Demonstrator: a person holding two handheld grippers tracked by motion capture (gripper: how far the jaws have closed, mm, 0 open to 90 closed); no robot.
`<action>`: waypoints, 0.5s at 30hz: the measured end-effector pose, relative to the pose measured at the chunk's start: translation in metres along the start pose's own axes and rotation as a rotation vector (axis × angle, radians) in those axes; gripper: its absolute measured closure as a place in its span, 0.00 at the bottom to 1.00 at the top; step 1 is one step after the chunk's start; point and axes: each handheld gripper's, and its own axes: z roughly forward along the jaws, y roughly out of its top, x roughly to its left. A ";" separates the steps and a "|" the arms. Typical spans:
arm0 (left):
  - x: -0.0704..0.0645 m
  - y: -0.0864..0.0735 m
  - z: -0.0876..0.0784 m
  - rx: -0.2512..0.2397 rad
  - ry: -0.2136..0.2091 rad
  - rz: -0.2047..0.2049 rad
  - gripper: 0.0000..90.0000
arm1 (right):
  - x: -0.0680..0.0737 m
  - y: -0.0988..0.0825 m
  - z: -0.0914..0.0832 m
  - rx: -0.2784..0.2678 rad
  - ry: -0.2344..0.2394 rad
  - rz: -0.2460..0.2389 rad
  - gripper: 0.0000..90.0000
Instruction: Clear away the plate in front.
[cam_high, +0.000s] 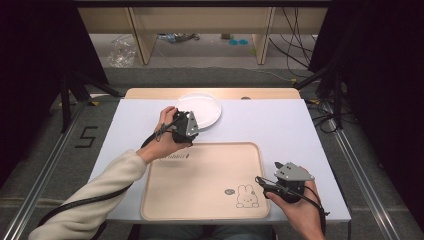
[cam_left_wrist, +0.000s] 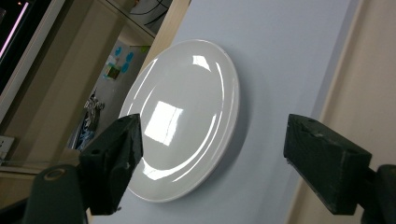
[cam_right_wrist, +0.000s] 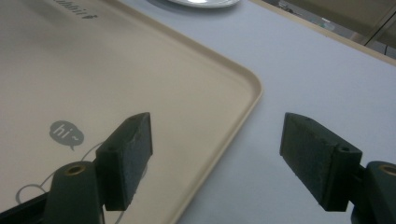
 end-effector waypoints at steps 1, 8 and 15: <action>0.000 0.000 0.001 -0.001 0.004 0.000 0.22 | 0.000 0.000 0.000 0.000 0.001 0.000 0.29; 0.005 0.005 0.014 0.026 -0.003 0.009 0.22 | 0.000 0.000 0.000 0.002 0.001 0.002 0.29; 0.011 0.009 0.029 0.059 -0.019 0.010 0.22 | 0.000 0.000 0.000 -0.002 0.001 0.000 0.30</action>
